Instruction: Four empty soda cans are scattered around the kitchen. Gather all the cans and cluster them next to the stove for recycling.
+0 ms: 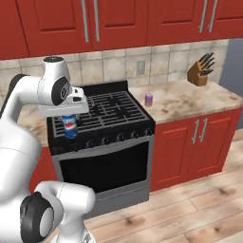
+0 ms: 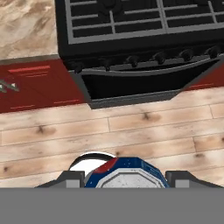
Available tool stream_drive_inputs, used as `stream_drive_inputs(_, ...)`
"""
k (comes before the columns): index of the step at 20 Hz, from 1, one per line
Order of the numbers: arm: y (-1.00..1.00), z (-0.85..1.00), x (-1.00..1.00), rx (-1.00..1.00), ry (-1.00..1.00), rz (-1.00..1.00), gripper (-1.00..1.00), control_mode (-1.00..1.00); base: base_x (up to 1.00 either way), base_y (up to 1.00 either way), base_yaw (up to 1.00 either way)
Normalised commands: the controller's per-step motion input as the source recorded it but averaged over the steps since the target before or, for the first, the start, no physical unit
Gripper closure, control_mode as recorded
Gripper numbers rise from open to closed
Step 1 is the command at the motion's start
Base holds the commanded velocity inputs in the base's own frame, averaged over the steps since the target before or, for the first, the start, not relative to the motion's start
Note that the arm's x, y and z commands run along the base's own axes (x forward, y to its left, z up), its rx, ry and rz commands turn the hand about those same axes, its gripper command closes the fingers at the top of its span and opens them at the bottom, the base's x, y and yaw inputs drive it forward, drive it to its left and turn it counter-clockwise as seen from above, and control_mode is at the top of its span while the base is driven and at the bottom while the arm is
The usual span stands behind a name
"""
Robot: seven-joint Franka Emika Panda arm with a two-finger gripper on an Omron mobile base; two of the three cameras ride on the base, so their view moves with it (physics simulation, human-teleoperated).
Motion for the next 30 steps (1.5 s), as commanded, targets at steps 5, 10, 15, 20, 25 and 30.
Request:
stream_drive_inputs(5, 0.0, 0.0, 0.0, 0.0, 0.0, 0.0, 1.0, 1.0, -0.03, 0.0, 0.48)
stream_drive_inputs(10, 0.0, 0.0, 0.0, 0.0, 0.0, 0.0, 1.0, 1.0, -0.02, 0.01, 0.47)
stream_drive_inputs(15, 0.0, 0.0, 0.0, 0.0, 0.0, 0.0, 1.0, 1.0, 0.02, -0.25, 0.09)
stream_drive_inputs(20, 0.0, 0.0, 0.0, 0.0, 0.0, 0.0, 1.0, 1.0, 0.09, -0.87, 0.05)
stream_drive_inputs(25, 0.0, 0.0, 0.0, 0.0, 0.0, 0.0, 1.0, 1.0, 0.09, -0.88, 0.07)
stream_drive_inputs(30, 0.0, 0.0, 0.0, 0.0, 0.0, 0.0, 1.0, 1.0, 0.1, -0.88, 0.06)
